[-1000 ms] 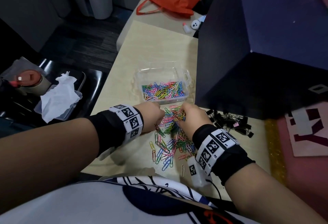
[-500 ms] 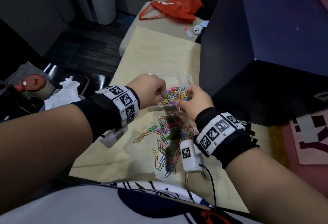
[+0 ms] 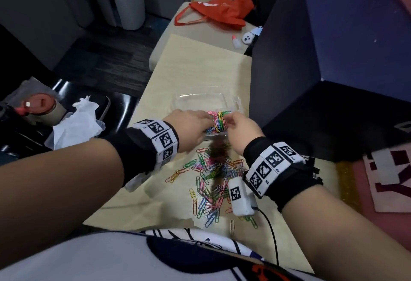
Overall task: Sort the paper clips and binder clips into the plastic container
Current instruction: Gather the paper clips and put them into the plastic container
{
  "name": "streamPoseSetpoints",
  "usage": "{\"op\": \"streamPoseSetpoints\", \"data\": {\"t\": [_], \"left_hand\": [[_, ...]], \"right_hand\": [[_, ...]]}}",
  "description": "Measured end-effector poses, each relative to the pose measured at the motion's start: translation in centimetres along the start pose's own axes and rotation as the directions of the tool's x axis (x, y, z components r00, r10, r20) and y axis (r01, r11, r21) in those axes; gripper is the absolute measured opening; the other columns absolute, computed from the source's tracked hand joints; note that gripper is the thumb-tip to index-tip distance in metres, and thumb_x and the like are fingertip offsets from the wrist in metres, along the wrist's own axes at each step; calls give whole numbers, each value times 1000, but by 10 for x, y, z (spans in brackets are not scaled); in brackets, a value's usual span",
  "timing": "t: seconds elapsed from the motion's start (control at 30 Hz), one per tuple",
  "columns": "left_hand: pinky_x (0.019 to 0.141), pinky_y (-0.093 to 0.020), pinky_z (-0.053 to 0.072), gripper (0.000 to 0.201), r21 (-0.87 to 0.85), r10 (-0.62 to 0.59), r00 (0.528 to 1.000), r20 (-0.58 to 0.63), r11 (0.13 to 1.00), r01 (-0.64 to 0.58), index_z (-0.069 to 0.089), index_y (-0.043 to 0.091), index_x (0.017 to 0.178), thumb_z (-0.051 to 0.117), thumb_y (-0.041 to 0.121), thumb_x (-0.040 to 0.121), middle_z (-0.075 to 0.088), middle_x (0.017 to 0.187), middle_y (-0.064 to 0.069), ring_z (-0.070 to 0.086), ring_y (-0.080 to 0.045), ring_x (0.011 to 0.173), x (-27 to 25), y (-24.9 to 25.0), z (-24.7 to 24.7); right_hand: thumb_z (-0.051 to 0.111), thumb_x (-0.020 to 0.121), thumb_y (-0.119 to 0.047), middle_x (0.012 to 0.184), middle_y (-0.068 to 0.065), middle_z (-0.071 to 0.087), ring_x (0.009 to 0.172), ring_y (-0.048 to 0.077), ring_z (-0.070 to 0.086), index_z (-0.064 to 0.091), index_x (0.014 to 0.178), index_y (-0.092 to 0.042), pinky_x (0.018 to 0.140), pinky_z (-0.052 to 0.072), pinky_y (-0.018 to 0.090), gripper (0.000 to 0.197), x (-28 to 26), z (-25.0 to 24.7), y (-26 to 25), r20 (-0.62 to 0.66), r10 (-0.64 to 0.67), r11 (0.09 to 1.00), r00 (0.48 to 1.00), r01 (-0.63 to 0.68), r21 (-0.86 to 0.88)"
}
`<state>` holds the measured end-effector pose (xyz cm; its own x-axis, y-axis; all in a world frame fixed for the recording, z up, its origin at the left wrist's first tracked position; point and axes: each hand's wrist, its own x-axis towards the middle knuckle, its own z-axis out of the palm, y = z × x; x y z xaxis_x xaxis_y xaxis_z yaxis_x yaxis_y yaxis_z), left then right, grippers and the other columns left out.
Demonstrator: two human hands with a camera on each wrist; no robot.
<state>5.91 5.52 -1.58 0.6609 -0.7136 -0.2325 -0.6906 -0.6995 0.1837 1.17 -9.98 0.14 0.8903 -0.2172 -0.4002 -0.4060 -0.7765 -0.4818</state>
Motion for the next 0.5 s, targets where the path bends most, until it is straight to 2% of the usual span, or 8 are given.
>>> {"op": "streamPoseSetpoints", "data": {"t": [0.07,0.13,0.23,0.3,0.4,0.5], "left_hand": [[102,-39,37,44,113,41,998,48,992,-46,38,29,142,36,33,99,31,153,10,41,-14,134,-3,2,4],[100,-39,36,40,180,41,996,79,982,-55,44,27,137,35,34,99,36,150,11,43,-12,132,-4,-1,5],[98,-40,37,37,190,22,994,109,981,-43,49,27,132,37,34,97,40,146,11,47,-14,127,-6,-6,1],[97,-40,39,38,176,35,997,72,983,-48,49,27,132,39,34,96,41,144,8,49,-17,124,-8,-6,-2],[89,-36,46,35,145,104,994,17,984,-105,52,24,128,41,32,95,47,131,1,53,-23,112,-13,0,-7],[78,-34,50,25,96,118,983,143,987,-132,55,25,117,44,28,95,56,115,1,58,-21,98,-20,11,-10]], "right_hand": [[41,91,-2,137,6,53,121,25,53,45,139,-23,103,43,34,52,-3,1,-2,106,-45,989,993,59,-134],[41,89,0,138,8,51,121,27,53,42,141,-24,101,45,35,58,-6,0,-1,151,-35,966,988,73,-250],[42,89,2,140,6,46,123,25,50,45,138,-23,105,42,37,56,-10,-2,6,101,-37,963,994,63,-264],[45,92,-7,136,3,44,121,23,49,50,131,-23,105,40,35,42,-16,-3,12,29,-80,969,996,84,-232],[53,92,-19,124,2,46,107,21,53,53,117,-23,95,44,33,25,-27,-5,18,17,-71,970,997,73,-232],[58,90,-24,118,5,54,99,21,55,53,117,-19,81,45,29,28,-36,-5,27,153,46,934,987,11,-356]]}}
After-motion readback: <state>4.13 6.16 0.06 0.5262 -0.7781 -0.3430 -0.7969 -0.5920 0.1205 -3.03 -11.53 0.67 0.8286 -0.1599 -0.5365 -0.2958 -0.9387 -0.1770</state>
